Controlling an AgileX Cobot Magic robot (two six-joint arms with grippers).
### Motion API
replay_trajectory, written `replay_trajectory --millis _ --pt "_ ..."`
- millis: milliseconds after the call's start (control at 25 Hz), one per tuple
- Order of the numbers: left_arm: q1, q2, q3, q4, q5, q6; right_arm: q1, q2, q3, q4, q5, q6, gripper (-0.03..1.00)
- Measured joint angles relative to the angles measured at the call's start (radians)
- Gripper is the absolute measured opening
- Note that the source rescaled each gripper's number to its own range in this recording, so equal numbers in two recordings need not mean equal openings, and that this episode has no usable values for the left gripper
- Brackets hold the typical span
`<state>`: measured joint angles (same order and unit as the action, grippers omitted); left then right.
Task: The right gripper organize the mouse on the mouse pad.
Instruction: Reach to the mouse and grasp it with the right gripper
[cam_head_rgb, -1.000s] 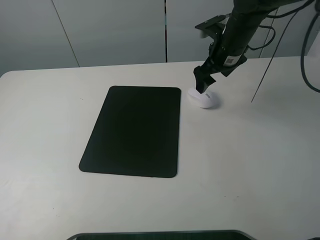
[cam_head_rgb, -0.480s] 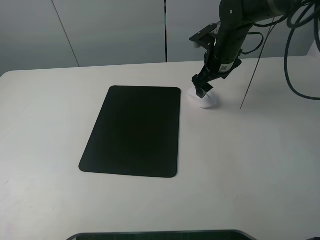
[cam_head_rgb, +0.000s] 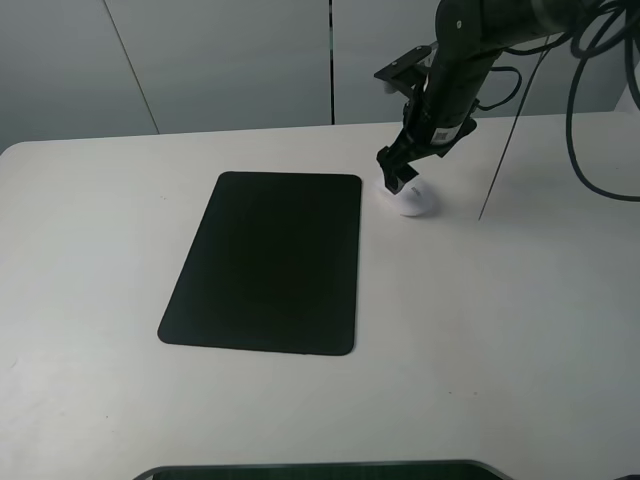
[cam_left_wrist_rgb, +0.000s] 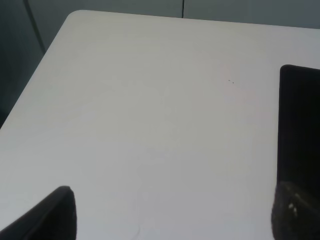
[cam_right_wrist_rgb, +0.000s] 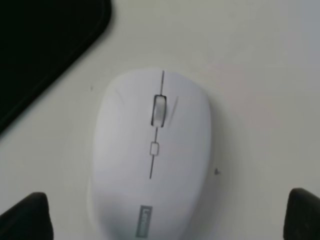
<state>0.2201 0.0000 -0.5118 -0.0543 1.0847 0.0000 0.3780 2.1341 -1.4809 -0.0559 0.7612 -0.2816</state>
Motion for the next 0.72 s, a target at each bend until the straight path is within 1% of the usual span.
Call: replay_trajectory --millis 360,720 --pt "0.000 0.000 0.000 0.000 0.000 0.000 0.000 0.035 -0.017 0.018 -0.038 0.000 0.99" --pt "0.000 0.000 0.000 0.000 0.000 0.000 0.000 0.053 -0.017 -0.011 -0.053 0.003 0.99"
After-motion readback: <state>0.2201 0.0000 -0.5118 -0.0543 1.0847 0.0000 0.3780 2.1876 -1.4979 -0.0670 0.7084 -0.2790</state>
